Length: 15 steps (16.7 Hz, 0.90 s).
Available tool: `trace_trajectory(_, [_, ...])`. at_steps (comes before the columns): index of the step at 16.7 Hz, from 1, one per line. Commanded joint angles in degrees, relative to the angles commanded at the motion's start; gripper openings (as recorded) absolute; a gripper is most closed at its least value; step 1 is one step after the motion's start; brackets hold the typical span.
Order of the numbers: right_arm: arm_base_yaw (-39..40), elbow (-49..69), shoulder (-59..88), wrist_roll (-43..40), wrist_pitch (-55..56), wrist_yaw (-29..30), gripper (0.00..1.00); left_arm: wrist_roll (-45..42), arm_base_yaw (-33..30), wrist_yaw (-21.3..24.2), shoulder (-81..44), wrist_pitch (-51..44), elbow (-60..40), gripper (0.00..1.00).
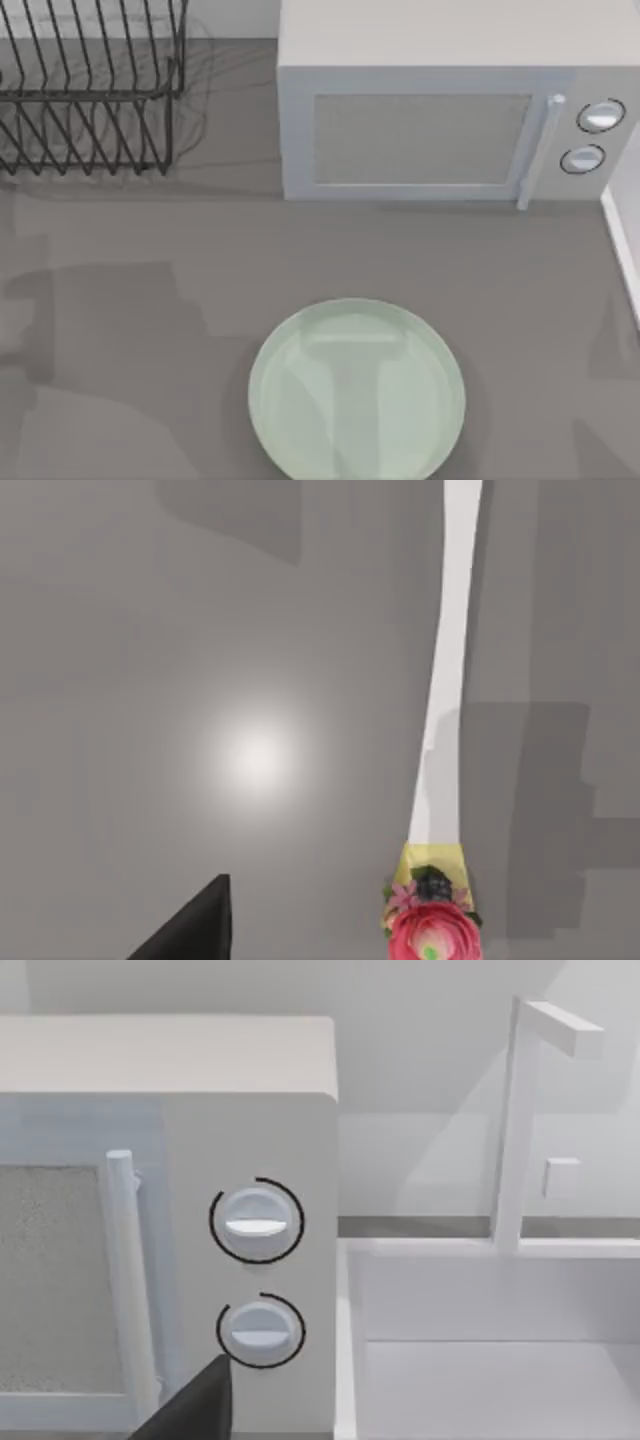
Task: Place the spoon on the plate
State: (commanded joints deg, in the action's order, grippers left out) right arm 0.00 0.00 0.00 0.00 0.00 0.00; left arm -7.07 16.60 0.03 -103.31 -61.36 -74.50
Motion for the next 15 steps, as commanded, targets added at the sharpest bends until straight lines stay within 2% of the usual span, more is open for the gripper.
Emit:
trace_trajectory(4, [0.0, 0.0, 0.0, 0.0, 0.0, 0.0, 1.00, 0.0, 0.2, 0.0, -2.0, 4.1, 2.5, 1.00])
trace_trajectory(10, [0.0, 0.0, 0.0, 0.0, 0.0, 0.0, 1.00, -0.3, 0.4, 0.0, -8.6, 19.7, 10.8, 1.00])
trace_trajectory(15, [0.0, 0.0, 0.0, 0.0, 0.0, 0.0, 1.00, -0.3, 0.5, 0.0, -9.7, 21.7, 12.2, 1.00])
